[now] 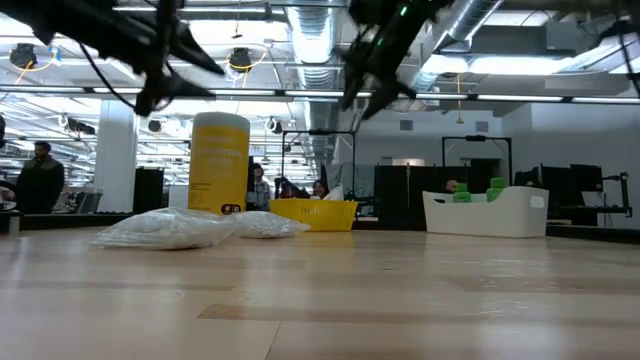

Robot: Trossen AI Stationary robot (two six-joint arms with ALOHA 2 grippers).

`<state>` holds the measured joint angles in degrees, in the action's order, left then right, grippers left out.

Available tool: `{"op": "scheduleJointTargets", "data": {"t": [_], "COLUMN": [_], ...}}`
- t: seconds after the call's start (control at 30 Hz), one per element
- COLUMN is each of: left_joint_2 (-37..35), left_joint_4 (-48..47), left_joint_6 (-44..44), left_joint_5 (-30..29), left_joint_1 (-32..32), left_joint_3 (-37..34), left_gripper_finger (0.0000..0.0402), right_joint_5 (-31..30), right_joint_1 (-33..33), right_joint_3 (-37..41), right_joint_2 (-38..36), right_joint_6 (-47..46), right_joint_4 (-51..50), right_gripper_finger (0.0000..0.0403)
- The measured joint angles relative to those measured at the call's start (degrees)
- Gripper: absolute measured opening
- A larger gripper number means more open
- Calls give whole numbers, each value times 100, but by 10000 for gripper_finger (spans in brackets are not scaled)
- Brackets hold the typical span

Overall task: Pick & Place Travel size toiletries
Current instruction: Put the cotton pack into the yellow bin

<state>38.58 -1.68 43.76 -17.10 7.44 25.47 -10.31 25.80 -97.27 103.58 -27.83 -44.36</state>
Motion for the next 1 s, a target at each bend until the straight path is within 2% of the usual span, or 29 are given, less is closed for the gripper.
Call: {"op": "scheduleJointTargets", "data": {"t": [0.17, 0.27, 0.43, 0.6, 0.7, 1.0], "left_joint_2": [1224, 1998, 3050, 3701, 4002, 4865], "left_joint_4": [-2, -4, 24, 837, 1102, 1547], "left_joint_6": [90, 319, 778, 706, 665, 617], "left_joint_5": [337, 703, 1397, 2024, 2263, 2705], "left_joint_1": [7, 176, 840, 1508, 1779, 1961], "left_joint_3": [0, 28, 49, 50, 65, 410], "left_gripper_finger": [213, 219, 221, 223, 238, 304], "right_joint_5": [-43, -151, -604, -1265, -1795, -2611], "right_joint_1": [-304, -626, -1369, -2086, -2457, -3248], "right_joint_3": [4, 4, 7, 7, 9, 11], "right_joint_2": [-860, -1262, -1859, -2341, -2528, -2654], "right_joint_6": [-3, -5, -146, -662, -1017, -2029], "right_joint_4": [-531, -886, -1307, -1581, -1834, -2678], "right_gripper_finger": [235, 223, 211, 215, 220, 221]}}
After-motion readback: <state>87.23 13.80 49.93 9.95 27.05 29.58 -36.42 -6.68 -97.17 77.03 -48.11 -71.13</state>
